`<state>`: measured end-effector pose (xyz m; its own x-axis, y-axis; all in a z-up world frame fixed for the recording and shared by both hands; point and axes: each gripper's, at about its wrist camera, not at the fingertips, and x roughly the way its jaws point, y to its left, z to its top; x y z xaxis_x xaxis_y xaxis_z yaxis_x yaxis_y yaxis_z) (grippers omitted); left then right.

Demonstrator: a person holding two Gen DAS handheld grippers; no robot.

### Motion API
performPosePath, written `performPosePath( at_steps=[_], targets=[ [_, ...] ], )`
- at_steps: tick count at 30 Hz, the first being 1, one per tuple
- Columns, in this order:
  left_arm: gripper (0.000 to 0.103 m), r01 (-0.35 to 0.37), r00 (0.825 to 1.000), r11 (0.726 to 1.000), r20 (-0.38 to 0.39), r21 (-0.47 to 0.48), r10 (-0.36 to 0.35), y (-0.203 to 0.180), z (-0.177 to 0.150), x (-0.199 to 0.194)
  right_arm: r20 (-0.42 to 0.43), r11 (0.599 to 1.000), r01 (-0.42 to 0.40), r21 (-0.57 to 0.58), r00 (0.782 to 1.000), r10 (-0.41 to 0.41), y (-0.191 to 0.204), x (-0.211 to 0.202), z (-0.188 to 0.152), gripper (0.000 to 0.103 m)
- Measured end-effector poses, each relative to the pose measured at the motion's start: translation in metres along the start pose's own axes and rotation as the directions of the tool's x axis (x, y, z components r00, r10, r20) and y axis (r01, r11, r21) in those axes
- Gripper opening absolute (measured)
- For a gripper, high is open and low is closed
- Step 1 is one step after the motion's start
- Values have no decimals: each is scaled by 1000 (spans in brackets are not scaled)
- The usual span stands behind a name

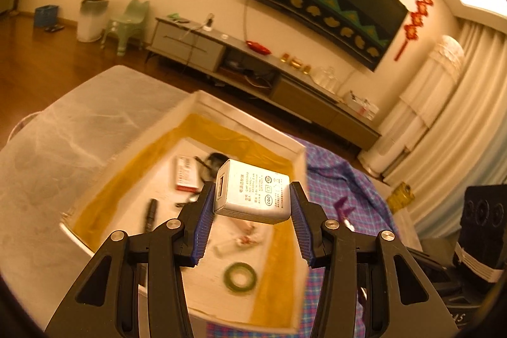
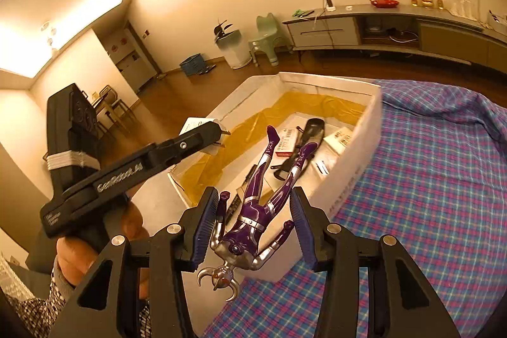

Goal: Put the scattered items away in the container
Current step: 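Carry the charger in the left gripper and figurine in the right gripper over the box, then open the left gripper to drop the charger while the right gripper releases the figurine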

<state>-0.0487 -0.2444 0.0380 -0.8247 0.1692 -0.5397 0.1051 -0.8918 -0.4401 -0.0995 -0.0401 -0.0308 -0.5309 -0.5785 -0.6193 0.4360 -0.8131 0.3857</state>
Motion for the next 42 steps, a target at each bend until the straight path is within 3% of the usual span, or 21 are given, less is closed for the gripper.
performPosePath(
  at_steps=[9, 15, 19, 26, 28, 33, 42],
  targets=[
    [48, -80, 996, 997, -46, 9, 80, 25, 13, 25, -42, 999, 4, -37, 999, -5, 9, 46, 12, 48],
    [48, -167, 982, 986, -91, 6, 167, 44, 21, 50, -98, 997, 43, -68, 994, -50, 8, 80, 15, 48],
    [48, -189, 974, 982, -127, 4, 188, 51, 22, 65, -129, 992, 76, -102, 988, -89, 8, 96, 12, 48],
    [49, -219, 959, 976, -185, -13, 213, 57, 21, 86, -172, 984, 111, -137, 976, -134, 4, 118, 14, 49],
    [52, -203, 959, 979, -210, -32, 192, 61, 20, 91, -184, 982, 118, -150, 972, -145, 3, 123, 13, 49],
    [54, -198, 964, 980, -189, -30, 189, 61, 21, 85, -182, 982, 110, -153, 974, -138, 4, 121, 11, 51],
    [54, -222, 958, 975, -189, -7, 216, 56, 21, 84, -188, 983, 78, -168, 976, -109, 9, 111, 4, 51]
  ],
)
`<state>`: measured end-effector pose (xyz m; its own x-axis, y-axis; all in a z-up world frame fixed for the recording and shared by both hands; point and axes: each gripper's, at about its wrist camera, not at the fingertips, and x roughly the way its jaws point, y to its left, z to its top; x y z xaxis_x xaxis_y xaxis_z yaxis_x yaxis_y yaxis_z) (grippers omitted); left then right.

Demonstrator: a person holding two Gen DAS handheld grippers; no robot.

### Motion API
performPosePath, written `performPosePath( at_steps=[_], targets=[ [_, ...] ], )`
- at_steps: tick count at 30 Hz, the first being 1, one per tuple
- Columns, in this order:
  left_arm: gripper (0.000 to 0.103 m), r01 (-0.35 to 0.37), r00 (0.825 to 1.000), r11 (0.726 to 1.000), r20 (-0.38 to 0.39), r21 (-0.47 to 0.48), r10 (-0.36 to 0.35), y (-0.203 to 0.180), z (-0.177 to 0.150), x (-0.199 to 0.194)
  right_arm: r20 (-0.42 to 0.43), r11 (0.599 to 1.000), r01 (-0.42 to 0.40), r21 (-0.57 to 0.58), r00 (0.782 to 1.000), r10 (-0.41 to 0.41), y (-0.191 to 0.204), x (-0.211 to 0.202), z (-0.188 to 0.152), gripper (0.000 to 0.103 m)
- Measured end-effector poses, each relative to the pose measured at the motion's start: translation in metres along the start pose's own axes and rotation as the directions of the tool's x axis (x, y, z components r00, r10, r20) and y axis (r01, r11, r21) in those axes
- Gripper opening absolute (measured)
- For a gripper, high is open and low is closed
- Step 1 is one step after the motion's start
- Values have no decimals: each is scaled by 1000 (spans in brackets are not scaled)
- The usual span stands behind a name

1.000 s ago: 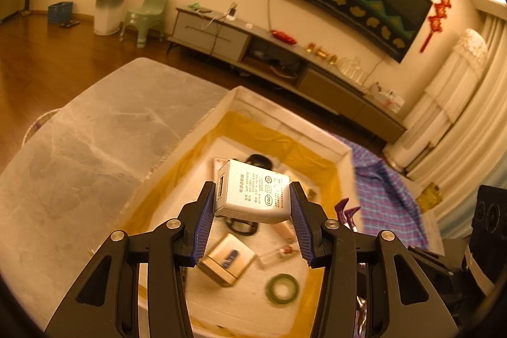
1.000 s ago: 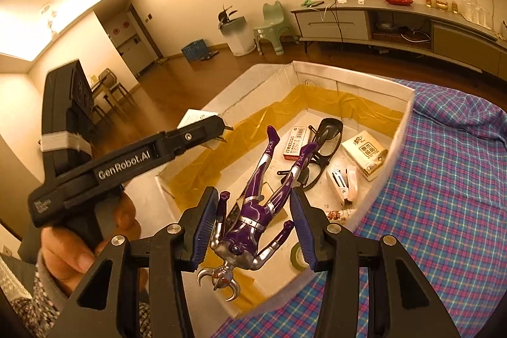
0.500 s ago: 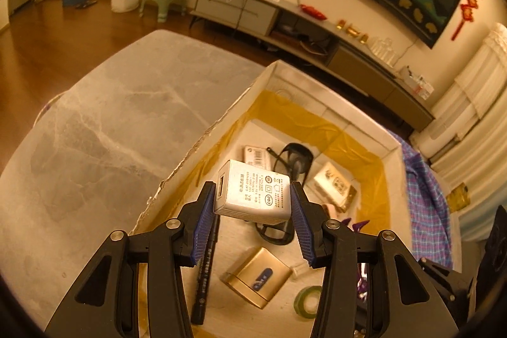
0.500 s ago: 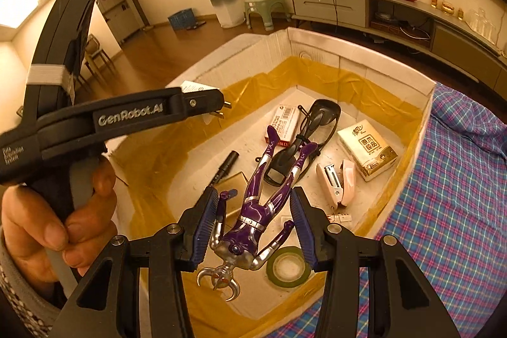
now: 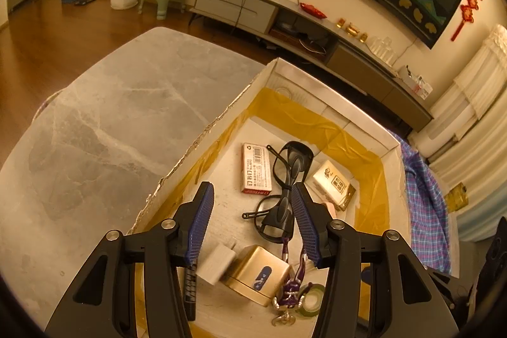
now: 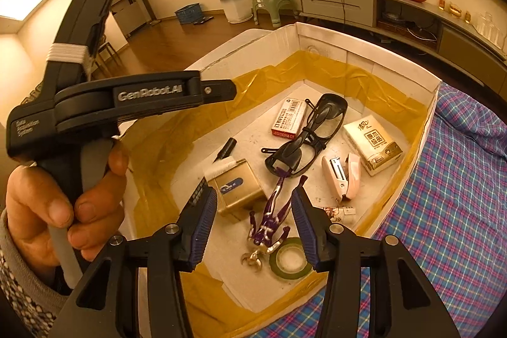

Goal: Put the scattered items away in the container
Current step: 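Open the left gripper to drop the charger while the right gripper releases the figurine, then withdraw both grippers up from the box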

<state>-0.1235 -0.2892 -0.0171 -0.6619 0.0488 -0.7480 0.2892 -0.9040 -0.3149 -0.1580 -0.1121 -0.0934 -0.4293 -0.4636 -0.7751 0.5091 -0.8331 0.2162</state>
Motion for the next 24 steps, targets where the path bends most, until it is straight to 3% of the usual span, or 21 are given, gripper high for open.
performPosePath(
  at_steps=[9, 16, 19, 24],
  targets=[
    [54, -103, 994, 989, 51, 105, 98, -17, -10, -15, 12, 997, -41, -62, 999, 42, 10, -23, -19, 61],
    [56, -117, 992, 981, 70, 153, 107, -30, -19, -33, 27, 995, -82, -59, 996, 84, 13, -34, -27, 63],
    [64, -127, 989, 975, 104, 182, 110, -39, -22, -45, 37, 994, -90, -62, 995, 92, 15, -41, -28, 63],
    [66, -132, 980, 969, 172, 207, 97, -49, -28, -68, 49, 995, -82, -52, 995, 85, 12, -50, -30, 64]
  ],
)
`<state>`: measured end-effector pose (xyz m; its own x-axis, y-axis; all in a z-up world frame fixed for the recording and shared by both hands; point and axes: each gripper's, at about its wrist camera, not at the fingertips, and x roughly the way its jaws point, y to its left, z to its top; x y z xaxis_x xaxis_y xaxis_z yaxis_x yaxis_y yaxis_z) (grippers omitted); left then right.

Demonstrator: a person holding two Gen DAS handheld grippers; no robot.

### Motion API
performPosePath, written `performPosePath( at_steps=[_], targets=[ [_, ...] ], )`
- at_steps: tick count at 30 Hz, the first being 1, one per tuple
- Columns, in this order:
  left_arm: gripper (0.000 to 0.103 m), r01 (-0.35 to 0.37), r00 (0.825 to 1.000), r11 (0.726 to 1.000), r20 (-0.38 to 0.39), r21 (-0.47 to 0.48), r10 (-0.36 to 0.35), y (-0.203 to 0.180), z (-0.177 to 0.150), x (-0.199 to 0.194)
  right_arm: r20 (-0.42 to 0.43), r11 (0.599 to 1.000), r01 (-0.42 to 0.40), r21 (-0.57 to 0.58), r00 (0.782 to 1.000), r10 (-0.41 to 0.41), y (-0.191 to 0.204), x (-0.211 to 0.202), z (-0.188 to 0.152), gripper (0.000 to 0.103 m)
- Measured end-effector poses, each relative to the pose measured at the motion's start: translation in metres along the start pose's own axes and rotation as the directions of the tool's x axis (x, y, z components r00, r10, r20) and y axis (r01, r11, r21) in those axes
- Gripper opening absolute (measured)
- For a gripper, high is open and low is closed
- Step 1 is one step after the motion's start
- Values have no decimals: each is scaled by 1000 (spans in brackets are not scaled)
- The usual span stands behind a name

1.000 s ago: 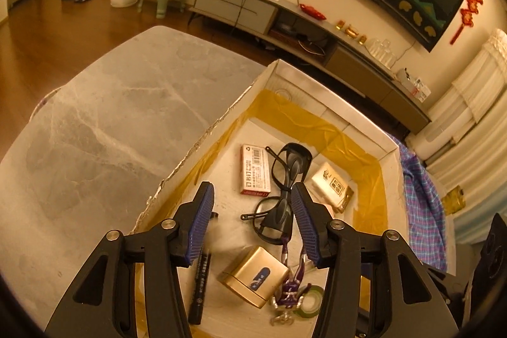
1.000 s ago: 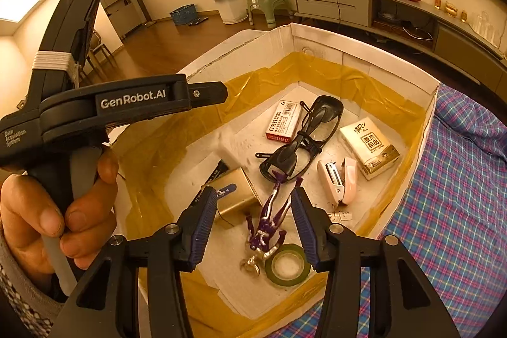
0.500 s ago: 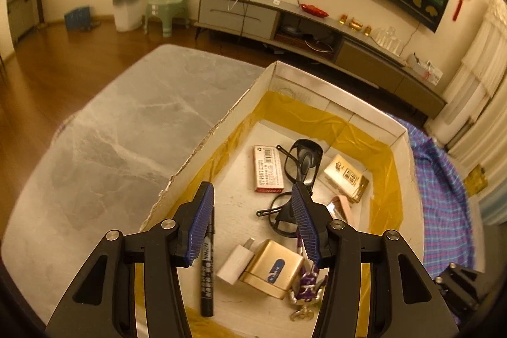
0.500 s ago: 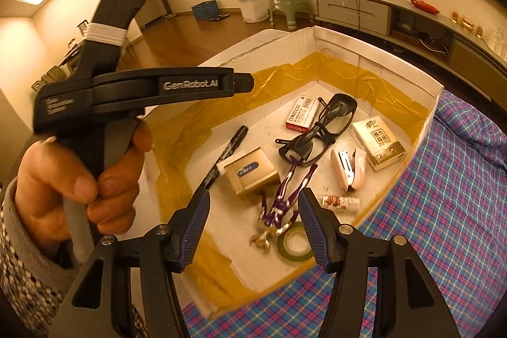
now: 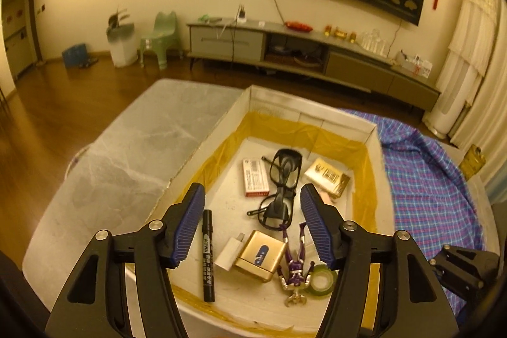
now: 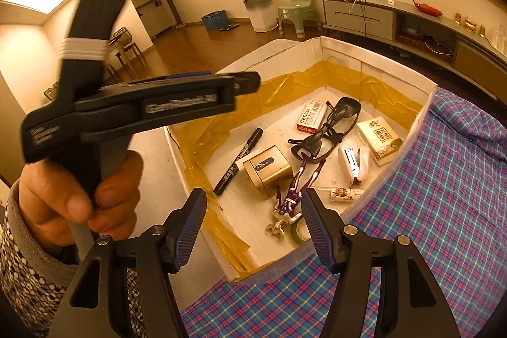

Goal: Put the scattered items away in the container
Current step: 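Withdraw both grippers up from the box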

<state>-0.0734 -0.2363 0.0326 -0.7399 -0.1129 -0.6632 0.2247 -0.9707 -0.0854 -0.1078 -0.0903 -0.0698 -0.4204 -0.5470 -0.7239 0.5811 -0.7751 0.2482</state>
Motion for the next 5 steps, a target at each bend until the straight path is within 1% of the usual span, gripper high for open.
performPosePath(
  at_steps=[5],
  targets=[
    [66, -9, 1000, 1000, 13, 17, 9, -6, -1, -13, 5, 1000, 10, 13, 1000, -10, -4, -8, -4, 64]
  ],
)
